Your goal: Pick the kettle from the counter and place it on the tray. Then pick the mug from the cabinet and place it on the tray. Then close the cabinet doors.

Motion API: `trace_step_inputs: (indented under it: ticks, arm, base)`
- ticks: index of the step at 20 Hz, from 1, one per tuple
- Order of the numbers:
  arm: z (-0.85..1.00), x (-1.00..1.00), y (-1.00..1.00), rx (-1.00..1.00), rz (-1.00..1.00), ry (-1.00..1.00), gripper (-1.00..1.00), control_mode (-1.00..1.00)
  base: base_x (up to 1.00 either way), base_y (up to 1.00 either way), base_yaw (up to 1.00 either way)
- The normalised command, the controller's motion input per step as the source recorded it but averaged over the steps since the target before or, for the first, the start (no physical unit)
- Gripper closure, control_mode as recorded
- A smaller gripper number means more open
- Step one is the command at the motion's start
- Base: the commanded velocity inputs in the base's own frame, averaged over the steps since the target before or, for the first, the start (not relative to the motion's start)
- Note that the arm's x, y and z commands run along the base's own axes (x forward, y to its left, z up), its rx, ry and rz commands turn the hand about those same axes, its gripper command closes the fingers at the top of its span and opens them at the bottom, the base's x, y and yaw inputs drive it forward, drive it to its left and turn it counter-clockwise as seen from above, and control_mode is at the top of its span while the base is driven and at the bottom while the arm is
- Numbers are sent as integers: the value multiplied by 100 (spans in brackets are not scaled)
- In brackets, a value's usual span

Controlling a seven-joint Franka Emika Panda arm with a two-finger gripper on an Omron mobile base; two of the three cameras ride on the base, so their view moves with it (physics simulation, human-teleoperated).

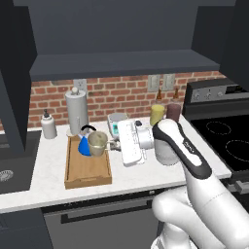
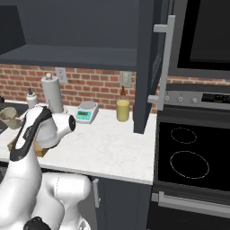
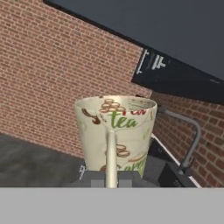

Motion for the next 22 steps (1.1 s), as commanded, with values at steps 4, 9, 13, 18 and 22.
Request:
trace_step_inputs:
  ticks: [4, 9, 13, 18, 22]
  arm:
    - [-37, 24, 0, -4, 0, 6, 100, -100]
    - [-38, 27, 0, -5, 0, 5, 100, -100]
    - [-37, 29, 0, -6, 0, 7, 100, -100]
    - [-37, 25, 0, -5, 0, 7, 100, -100]
    - [-38, 17, 0, -4, 0, 7, 100, -100]
  base:
    - [0, 0, 0]
    - [0, 0, 0]
    - [0, 0, 0]
    - [0, 0, 0]
    - [0, 0, 0]
